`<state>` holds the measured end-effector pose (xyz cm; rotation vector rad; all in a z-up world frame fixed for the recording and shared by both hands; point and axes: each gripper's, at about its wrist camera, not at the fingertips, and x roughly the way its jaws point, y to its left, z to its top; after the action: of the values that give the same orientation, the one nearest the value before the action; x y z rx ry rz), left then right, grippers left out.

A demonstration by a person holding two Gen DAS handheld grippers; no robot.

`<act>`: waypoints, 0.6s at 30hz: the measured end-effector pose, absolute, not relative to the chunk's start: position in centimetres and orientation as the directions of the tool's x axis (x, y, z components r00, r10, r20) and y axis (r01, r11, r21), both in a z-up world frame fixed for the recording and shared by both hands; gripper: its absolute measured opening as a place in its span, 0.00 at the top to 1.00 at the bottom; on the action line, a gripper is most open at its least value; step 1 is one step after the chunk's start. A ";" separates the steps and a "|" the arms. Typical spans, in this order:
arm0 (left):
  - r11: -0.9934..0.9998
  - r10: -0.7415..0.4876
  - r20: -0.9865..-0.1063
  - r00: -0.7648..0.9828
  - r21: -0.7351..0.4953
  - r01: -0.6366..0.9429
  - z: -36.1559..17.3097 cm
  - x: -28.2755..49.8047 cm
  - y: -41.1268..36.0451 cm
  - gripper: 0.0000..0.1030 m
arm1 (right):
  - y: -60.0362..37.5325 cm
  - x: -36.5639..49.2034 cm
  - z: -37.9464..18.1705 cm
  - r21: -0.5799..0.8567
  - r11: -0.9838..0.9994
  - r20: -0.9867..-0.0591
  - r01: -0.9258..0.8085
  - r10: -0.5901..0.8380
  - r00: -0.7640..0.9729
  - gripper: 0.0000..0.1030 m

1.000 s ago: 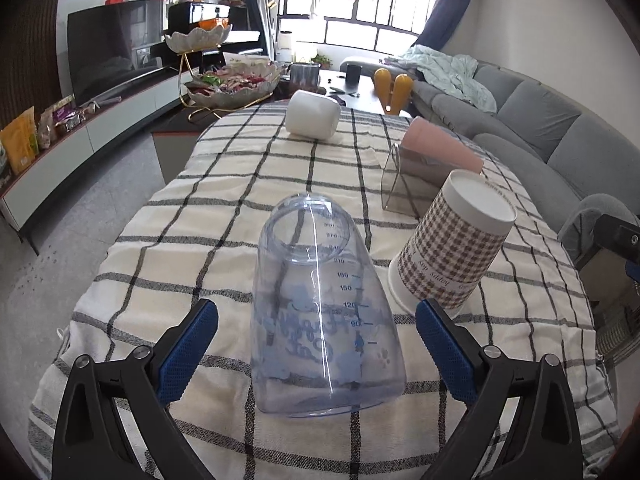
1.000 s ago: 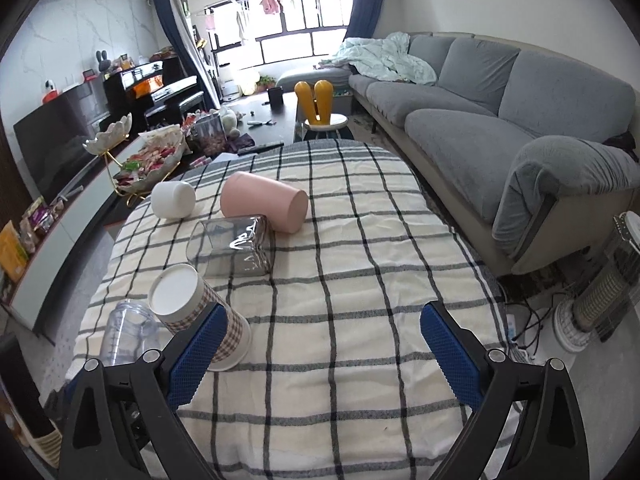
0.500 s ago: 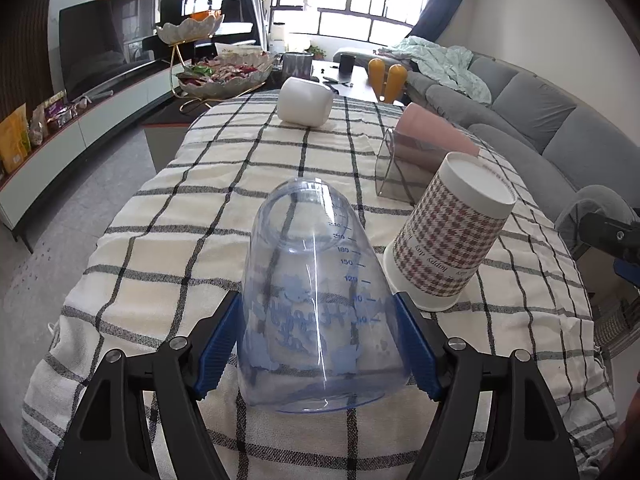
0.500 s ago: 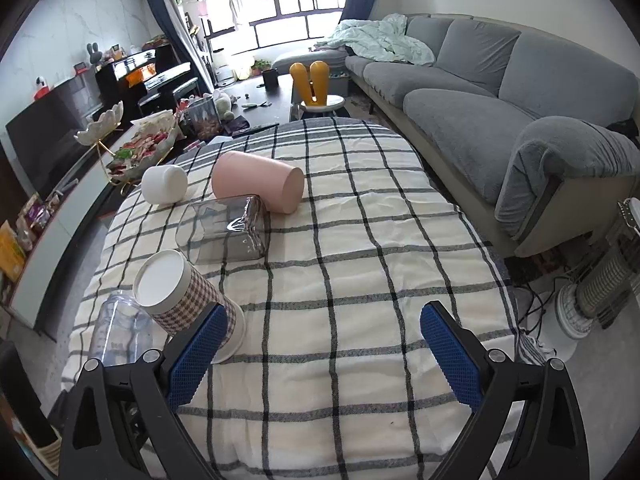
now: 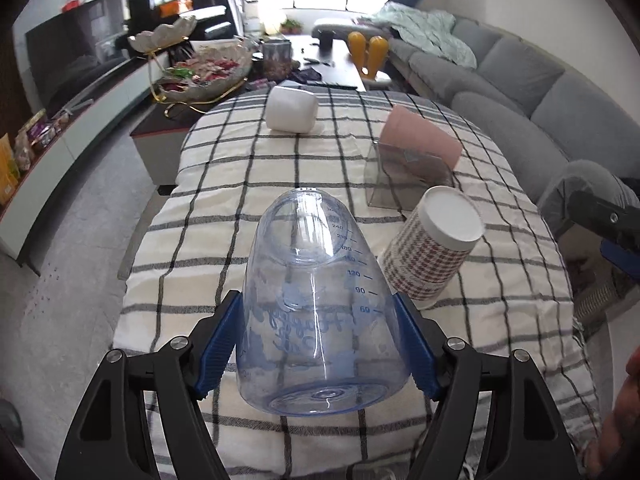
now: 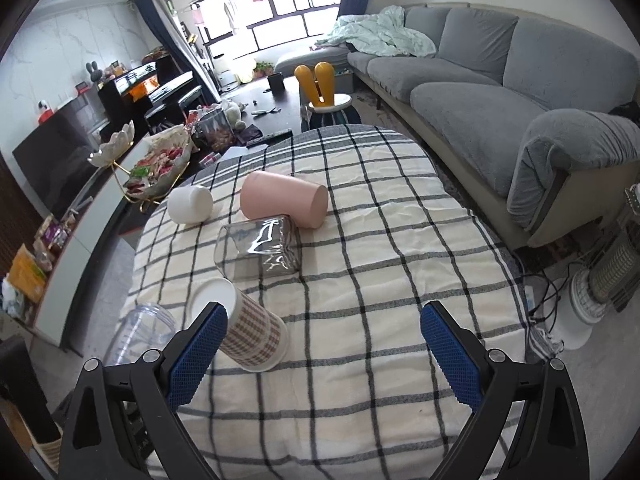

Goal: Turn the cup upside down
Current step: 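Lift the bottle with the left gripper and invert it, mouth down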

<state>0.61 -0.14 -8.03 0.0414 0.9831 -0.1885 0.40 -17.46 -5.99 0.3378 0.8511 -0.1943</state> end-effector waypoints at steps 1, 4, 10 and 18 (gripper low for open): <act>0.980 -0.138 -0.842 0.521 -0.040 0.195 -7.5 0.9 -0.3 0.28 | -17.4 0.6 -5.5 0.224 0.924 -0.766 0.311 -0.031 0.642 0.05; 0.973 -0.129 -0.890 0.437 -0.028 0.231 -6.1 2.3 -0.4 0.28 | -17.4 1.5 -4.2 0.253 0.906 -0.781 0.338 -0.015 0.624 0.05; 0.963 -0.088 -0.981 0.172 -0.039 0.268 -5.3 5.9 -0.4 0.28 | -17.5 3.4 -3.1 0.331 0.866 -0.810 0.375 0.056 0.584 0.05; 0.940 -0.036 -0.993 -0.112 -0.072 0.333 -6.0 10.3 -2.5 0.28 | -18.4 6.8 -3.3 0.392 0.820 -0.830 0.417 0.119 0.545 0.05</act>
<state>10.30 -2.47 -5.97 0.2294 1.6585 -0.3173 6.82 -18.36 -3.33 0.6066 0.9931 -0.1899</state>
